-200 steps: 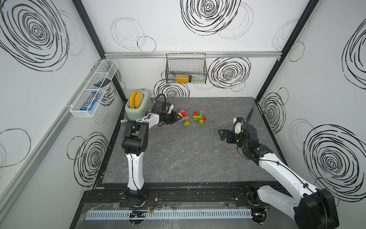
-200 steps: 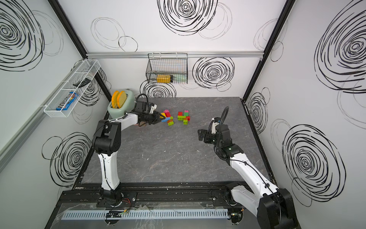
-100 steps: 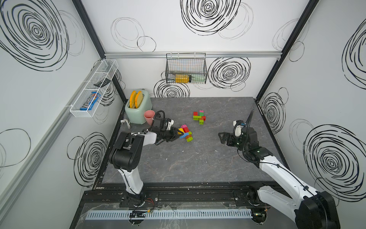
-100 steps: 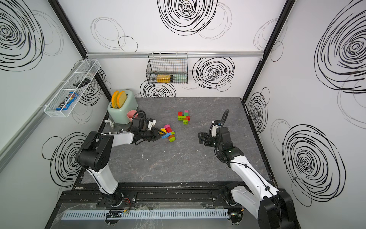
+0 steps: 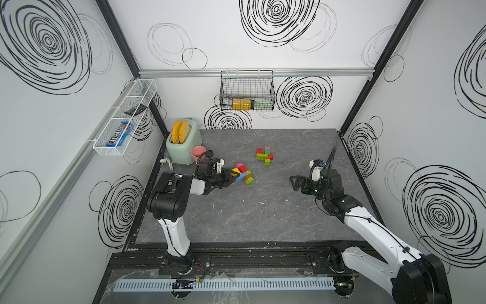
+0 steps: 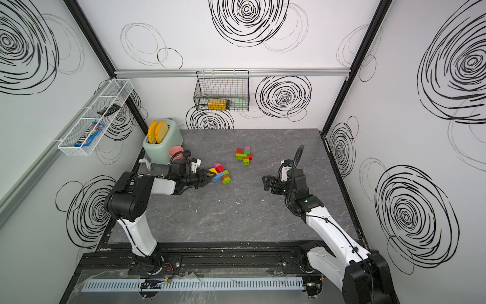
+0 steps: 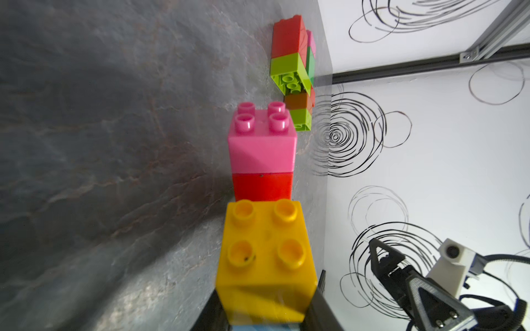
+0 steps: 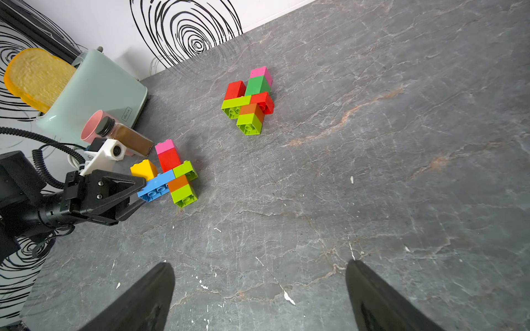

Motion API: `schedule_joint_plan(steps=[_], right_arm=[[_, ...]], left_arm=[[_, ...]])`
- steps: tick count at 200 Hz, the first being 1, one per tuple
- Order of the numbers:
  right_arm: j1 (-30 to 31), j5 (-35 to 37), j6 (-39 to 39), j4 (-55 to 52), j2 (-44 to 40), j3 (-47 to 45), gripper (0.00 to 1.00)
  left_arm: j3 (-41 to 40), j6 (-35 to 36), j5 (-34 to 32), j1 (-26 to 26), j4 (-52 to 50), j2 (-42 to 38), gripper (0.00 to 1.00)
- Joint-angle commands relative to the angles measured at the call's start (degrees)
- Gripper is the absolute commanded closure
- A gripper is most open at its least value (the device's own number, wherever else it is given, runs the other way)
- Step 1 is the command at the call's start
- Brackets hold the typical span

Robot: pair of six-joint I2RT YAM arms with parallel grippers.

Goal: Assemble the number 4 with lego
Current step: Place the lego brick at the center of the board.

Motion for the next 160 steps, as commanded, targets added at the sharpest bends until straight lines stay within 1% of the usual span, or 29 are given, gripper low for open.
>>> schedule_joint_plan(steps=[1,92,160], right_arm=[[-0.17,0.27,-0.50,-0.49,-0.24,0.79,0.03],[-0.16,0.18,-0.57,-0.51,0.79,1.10,0.03],[-0.31,0.36,-1.01,-0.78,1.45,1.37,0.03]], left_arm=[[-1.11,-5.26,2.17,0.93,9.74,1.61,0.64],[-4.06,-11.76,1.06,2.34,19.10,4.59,0.57],[-3.54,-10.63,-1.56,2.45,17.37,4.57,0.53]])
